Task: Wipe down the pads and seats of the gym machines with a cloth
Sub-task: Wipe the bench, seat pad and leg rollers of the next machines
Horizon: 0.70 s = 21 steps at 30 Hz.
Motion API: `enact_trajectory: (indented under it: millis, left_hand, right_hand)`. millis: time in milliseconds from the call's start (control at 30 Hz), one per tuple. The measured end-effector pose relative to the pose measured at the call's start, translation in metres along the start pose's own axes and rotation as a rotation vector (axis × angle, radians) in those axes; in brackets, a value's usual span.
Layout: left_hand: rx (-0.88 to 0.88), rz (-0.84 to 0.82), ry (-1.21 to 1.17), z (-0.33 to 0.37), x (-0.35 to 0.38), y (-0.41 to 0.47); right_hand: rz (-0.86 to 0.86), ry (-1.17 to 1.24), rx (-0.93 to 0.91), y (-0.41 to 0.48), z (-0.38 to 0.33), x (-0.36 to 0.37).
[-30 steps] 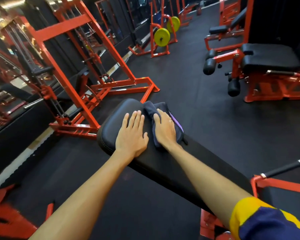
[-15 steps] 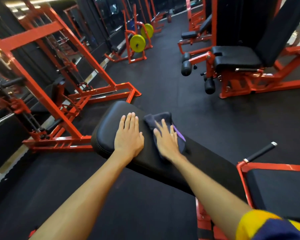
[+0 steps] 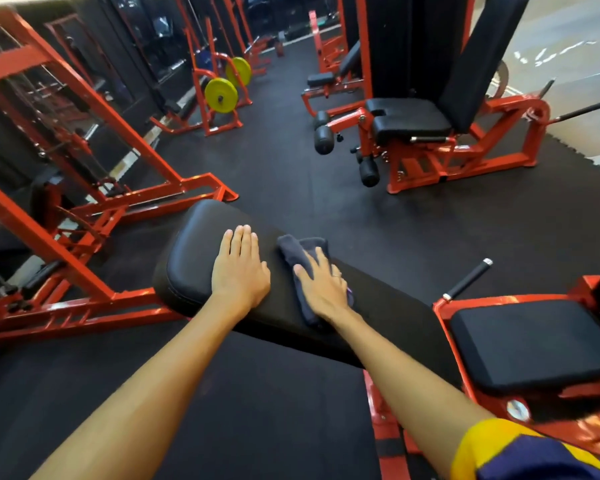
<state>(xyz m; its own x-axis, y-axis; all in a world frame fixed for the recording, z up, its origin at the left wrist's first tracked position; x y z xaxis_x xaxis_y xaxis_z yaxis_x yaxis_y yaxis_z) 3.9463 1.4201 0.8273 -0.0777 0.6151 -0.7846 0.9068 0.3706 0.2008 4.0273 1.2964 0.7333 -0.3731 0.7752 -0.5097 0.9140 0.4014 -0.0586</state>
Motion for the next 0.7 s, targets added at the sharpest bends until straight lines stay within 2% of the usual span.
enact_trajectory:
  millis: [133, 200, 267, 333, 367, 433, 500, 567, 700]
  left_hand:
    - [0.046, -0.004, -0.014, 0.004, 0.001, -0.001]
    - [0.058, -0.017, -0.023, 0.006, 0.001, -0.004]
    - [0.063, -0.02, -0.037, 0.006, 0.002, -0.008]
    - [0.063, -0.026, -0.056, 0.006, 0.001, -0.009]
    - [0.063, -0.031, -0.061, 0.007, 0.001, -0.009]
    - [0.069, -0.036, -0.052, 0.007, 0.0, -0.009]
    - [0.082, -0.045, -0.042, 0.006, 0.001, -0.009]
    - [0.093, -0.039, -0.04, 0.005, 0.002, -0.008]
    - [0.11, -0.036, -0.073, 0.006, 0.001, -0.01]
  right_hand:
    - [0.031, -0.031, -0.243, -0.043, 0.015, 0.007]
    - [0.087, -0.037, -0.271, -0.055, 0.044, 0.008]
    - [0.163, -0.034, -0.18, -0.054, 0.073, 0.007]
    - [0.223, 0.014, 0.056, -0.043, 0.082, 0.004]
    - [0.249, 0.036, 0.153, -0.04, 0.075, 0.003]
    - [0.306, 0.04, 0.197, -0.045, 0.043, 0.01]
    - [0.392, 0.056, 0.121, -0.066, 0.006, 0.023]
    - [0.556, 0.096, -0.004, -0.092, -0.011, 0.039]
    - [0.889, 0.039, -0.19, -0.104, 0.035, 0.056]
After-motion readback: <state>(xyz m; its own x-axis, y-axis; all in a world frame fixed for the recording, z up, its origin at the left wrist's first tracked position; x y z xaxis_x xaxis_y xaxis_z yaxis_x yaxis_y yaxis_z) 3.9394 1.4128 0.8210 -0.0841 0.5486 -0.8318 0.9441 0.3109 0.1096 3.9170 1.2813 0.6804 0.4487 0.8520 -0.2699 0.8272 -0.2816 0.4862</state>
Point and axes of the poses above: each hand's wrist, its own y-axis towards the middle knuckle, its own x-axis out of the palm, z = x × y, the point moved 1 cm from there along y, towards the middle knuckle, and after that the axes turned 14 degrees about z, right-handed, at the moved point
